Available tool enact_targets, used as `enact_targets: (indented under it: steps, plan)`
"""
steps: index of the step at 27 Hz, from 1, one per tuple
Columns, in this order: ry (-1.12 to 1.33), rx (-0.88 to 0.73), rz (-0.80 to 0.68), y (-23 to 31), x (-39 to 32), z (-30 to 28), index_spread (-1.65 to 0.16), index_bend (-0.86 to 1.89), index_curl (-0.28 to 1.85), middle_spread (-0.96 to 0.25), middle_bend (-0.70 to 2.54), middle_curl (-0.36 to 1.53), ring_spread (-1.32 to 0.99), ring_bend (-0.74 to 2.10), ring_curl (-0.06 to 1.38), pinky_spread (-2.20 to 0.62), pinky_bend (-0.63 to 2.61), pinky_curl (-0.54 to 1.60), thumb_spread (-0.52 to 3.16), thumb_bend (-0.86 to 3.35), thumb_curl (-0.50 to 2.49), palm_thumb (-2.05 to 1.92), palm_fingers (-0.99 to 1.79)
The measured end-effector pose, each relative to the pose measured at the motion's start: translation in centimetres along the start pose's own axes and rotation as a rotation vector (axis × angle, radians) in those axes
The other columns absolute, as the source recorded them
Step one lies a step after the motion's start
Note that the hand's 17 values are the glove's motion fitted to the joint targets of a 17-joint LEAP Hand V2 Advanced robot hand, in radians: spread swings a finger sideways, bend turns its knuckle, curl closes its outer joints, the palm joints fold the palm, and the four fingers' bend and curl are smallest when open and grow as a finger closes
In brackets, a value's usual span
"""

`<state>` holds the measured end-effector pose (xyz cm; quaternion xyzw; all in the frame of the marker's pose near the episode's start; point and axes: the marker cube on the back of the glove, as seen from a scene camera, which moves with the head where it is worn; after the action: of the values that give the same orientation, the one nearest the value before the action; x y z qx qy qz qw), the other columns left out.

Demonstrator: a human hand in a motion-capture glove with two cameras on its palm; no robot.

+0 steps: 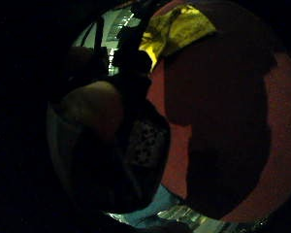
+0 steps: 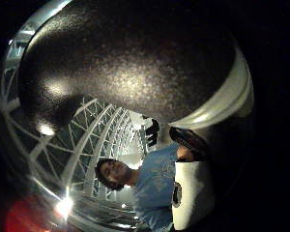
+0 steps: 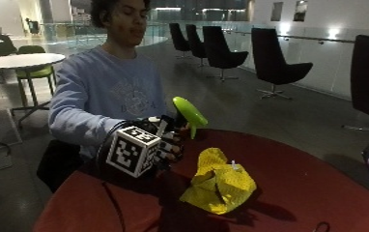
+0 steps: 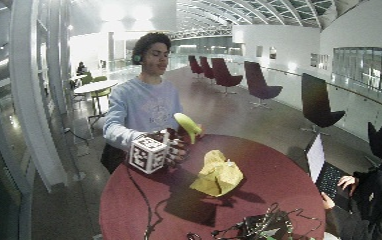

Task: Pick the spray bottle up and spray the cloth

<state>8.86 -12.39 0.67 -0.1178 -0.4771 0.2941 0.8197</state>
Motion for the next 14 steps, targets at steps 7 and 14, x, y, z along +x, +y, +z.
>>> enact_targets:
  steps: [7, 14]
  plan:
    - [0.043, -0.067, 0.091, -0.8, -0.6, 0.9, -0.22, 0.15, 0.45, -0.09, 0.29, 0.47, 0.02, 0.46, 0.38, 0.33, 0.17, 0.24, 0.53, -0.03, 0.67, 1.04, 0.92]
    - [0.010, -0.085, 0.127, 0.2, 0.1, 1.0, -0.22, 0.14, 0.44, -0.09, 0.28, 0.48, 0.02, 0.46, 0.38, 0.33, 0.17, 0.25, 0.55, -0.03, 0.68, 1.04, 0.92]
